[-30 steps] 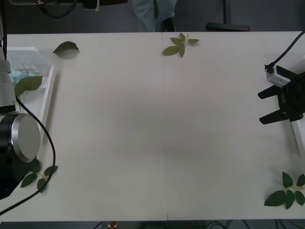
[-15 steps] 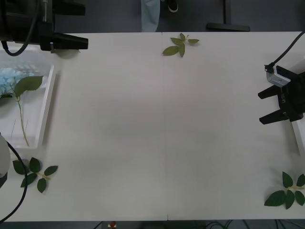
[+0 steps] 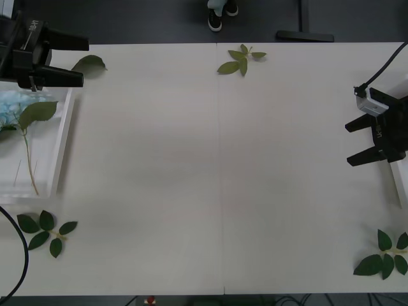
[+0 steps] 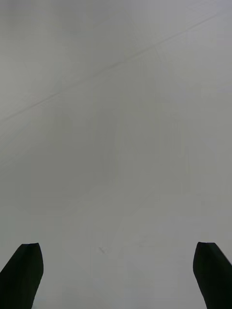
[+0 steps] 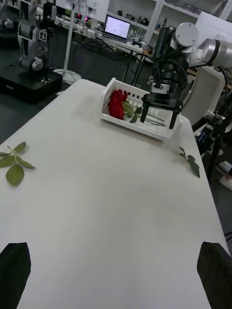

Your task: Place the red flowers into the right box and the blue flowers into the left box. If a person shows an open palm, hand one flower to the person first, then continue sorting.

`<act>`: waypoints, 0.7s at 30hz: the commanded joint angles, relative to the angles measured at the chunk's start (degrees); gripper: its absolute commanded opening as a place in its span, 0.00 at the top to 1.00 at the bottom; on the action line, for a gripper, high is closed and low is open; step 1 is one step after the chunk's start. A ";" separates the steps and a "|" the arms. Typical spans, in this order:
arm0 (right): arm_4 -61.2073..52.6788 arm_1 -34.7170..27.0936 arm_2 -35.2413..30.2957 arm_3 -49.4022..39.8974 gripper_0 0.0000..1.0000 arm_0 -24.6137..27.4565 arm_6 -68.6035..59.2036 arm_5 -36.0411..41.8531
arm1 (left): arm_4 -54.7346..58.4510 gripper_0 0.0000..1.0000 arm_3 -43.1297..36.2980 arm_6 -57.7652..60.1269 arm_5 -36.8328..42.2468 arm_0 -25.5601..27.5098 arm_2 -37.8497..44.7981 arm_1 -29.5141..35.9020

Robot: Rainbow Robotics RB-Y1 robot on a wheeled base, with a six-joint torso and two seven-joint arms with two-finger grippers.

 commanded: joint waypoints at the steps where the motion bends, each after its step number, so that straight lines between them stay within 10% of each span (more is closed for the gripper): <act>1: 0.07 0.14 -0.10 -1.10 0.10 -1.02 -0.95 -0.19 | 0.48 0.00 -1.76 -1.90 0.18 -0.79 -0.55 2.18; 21: 0.07 0.14 -0.10 -1.10 0.10 -1.02 -0.95 -0.19 | 5.76 0.00 -6.94 -1.90 0.18 0.44 -6.09 3.50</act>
